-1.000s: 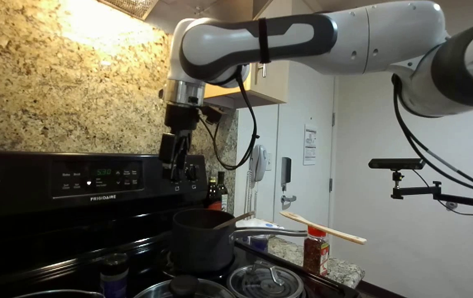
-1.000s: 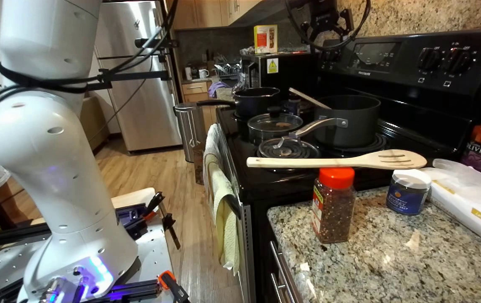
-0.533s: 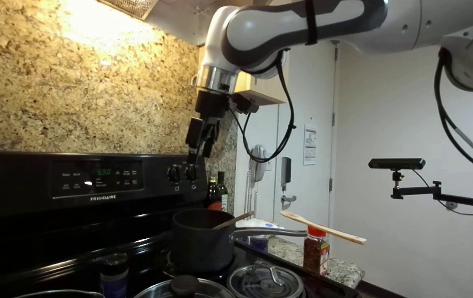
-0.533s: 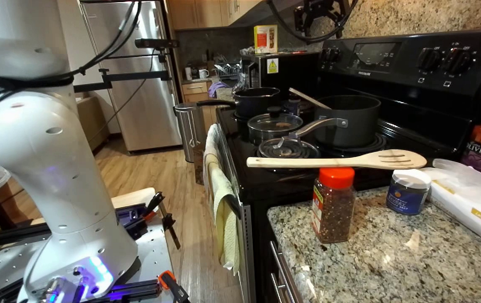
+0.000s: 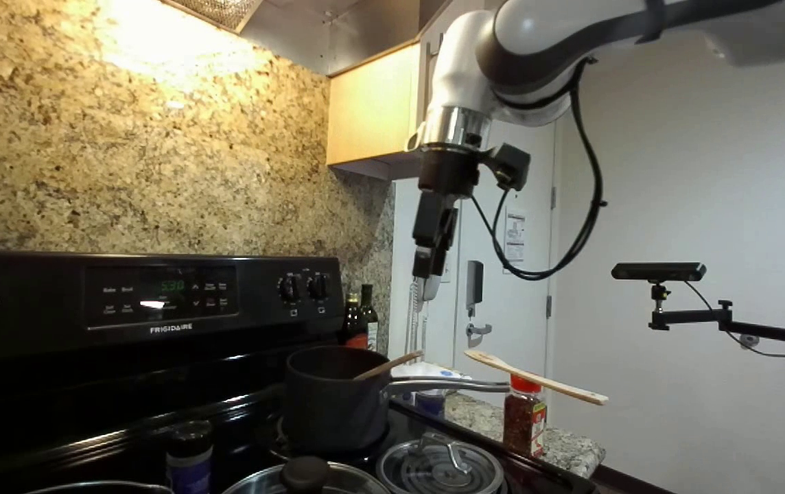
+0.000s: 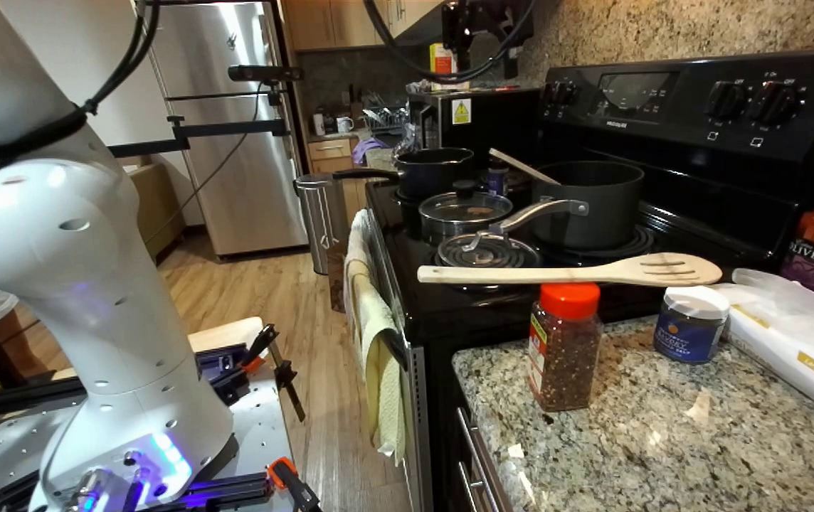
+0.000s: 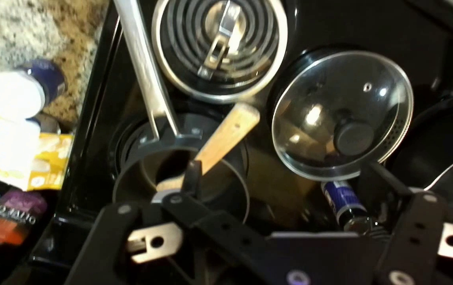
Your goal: Remove the seasoning shaker from the far right of the countertop and put it on the left side of the stove
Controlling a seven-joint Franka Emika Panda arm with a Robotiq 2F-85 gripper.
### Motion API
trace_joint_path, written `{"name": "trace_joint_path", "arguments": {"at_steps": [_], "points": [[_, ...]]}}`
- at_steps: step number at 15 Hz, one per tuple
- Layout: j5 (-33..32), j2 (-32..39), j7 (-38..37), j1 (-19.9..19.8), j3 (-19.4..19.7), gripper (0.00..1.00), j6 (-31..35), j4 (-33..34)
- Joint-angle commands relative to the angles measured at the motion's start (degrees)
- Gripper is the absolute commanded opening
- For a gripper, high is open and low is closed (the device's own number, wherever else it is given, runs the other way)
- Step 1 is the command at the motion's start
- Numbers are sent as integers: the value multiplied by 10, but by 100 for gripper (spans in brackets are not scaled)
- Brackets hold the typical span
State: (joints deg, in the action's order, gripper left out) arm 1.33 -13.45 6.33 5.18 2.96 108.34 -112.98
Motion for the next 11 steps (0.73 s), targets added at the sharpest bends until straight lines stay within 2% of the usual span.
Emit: {"name": "trace_joint_path", "arguments": {"at_steps": [1, 5, 6, 8, 11], "points": [[17, -134, 3, -21, -3, 100, -34, -130], [-5, -221, -34, -39, -14, 100, -80, -193], [5, -179, -12, -32, -6, 100, -72, -160], [4, -212, -18, -35, -7, 100, -76, -183], [4, -220, -21, -35, -9, 100, -76, -190]]}}
